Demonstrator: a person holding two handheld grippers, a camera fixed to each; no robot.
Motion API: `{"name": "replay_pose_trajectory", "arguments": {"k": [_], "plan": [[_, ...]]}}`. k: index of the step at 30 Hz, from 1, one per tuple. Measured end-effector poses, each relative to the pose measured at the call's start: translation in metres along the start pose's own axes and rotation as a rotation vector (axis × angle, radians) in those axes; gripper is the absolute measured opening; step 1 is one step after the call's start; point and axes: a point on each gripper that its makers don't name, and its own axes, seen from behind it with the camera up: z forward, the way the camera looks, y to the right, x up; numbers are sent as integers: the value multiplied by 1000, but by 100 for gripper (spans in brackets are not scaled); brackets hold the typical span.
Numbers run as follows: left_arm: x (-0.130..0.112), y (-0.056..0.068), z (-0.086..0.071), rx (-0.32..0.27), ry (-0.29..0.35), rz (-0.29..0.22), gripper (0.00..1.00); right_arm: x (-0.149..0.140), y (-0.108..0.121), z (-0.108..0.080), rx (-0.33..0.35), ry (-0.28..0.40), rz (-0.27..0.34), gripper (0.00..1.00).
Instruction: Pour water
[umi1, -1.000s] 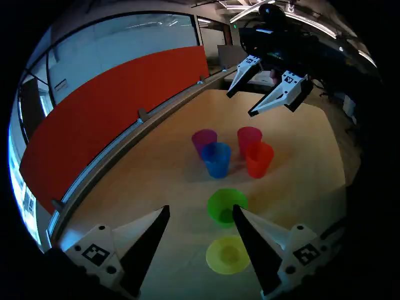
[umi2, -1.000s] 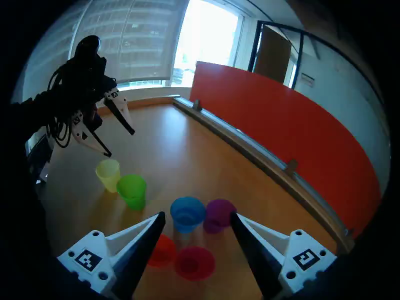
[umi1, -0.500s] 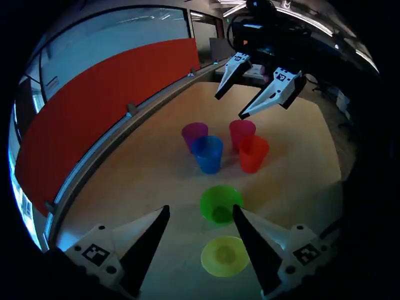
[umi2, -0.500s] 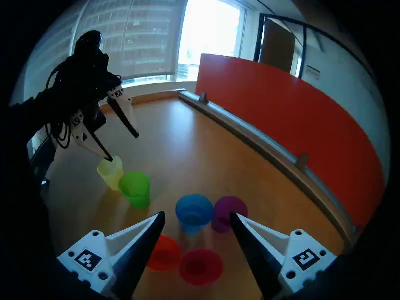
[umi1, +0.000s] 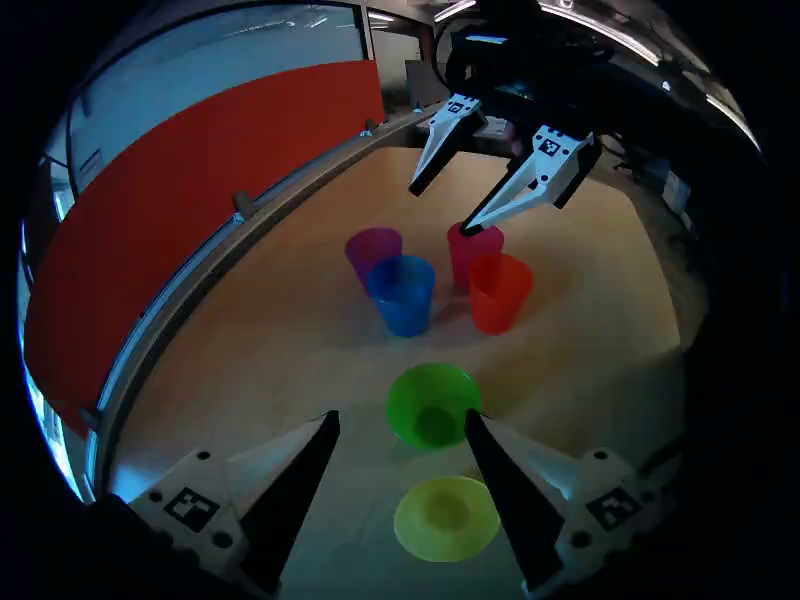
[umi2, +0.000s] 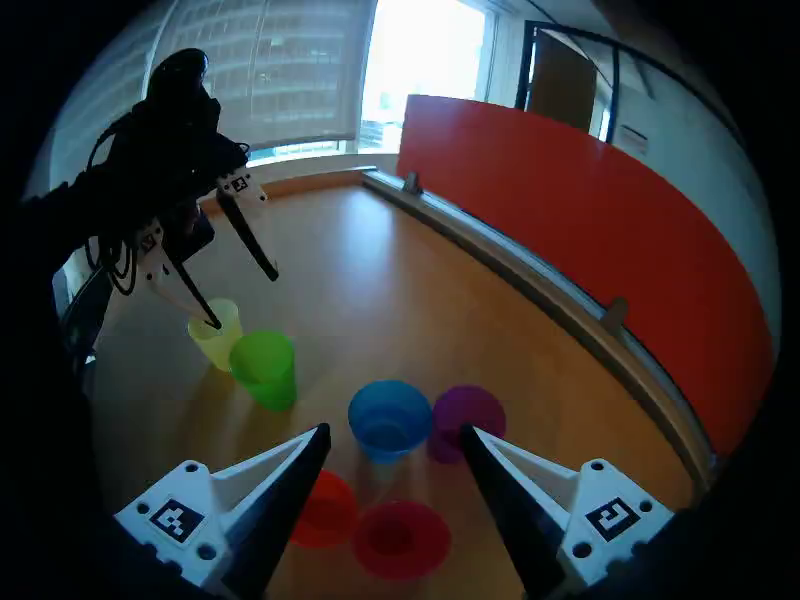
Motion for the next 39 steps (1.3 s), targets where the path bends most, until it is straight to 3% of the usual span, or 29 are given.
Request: {"name": "replay_pose_trajectory", "arguments": {"k": [20,39], "plan": [[-9,23,23,-71,-57,31,93,-14,-1,19,27,-9,20,100],[-15,30,37,-91,-97,49,93,-18,0,28,35,-12,19,100]]}}
